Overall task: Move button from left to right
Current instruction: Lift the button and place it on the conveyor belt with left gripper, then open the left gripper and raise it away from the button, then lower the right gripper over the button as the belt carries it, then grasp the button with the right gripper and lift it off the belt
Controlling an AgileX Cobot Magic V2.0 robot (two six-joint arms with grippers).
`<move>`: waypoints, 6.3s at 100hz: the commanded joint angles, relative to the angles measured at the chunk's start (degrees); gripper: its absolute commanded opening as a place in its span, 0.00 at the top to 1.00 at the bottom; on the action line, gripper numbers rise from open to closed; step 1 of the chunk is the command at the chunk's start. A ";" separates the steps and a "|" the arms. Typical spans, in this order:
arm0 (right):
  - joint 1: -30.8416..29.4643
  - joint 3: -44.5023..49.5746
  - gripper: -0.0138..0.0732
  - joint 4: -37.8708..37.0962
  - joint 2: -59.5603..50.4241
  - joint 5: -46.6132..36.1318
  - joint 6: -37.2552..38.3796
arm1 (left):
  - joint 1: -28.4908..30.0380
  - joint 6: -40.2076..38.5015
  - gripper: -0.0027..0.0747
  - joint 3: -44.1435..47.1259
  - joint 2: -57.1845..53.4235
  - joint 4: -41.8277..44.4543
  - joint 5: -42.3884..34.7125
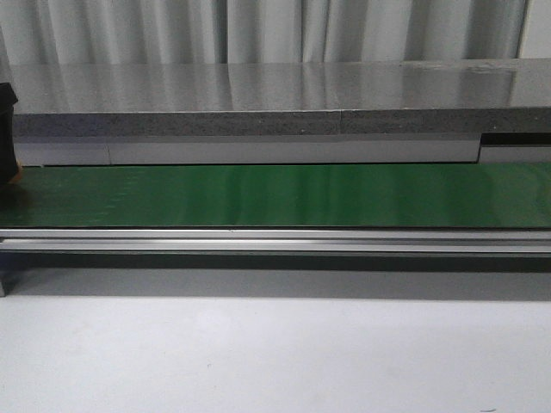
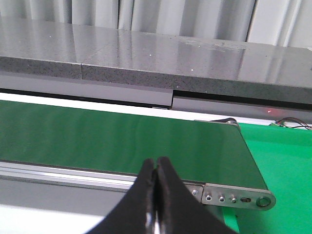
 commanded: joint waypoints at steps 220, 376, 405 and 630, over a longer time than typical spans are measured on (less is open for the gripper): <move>-0.28 -0.01 0.98 -0.52 -0.90 -4.66 -0.11 | -14.59 2.55 0.47 74.65 -99.73 -5.96 -54.12; -0.28 -46.71 0.98 0.20 43.89 28.36 -0.11 | -14.59 2.68 0.96 76.23 -99.73 -5.80 -54.18; -0.28 -49.24 0.93 1.67 52.87 28.49 -0.11 | -14.59 2.68 0.96 76.23 -99.73 -5.80 -54.18; 17.72 -67.37 0.29 14.39 96.09 22.56 -0.17 | -14.59 2.68 0.96 76.23 -99.73 -5.80 -54.18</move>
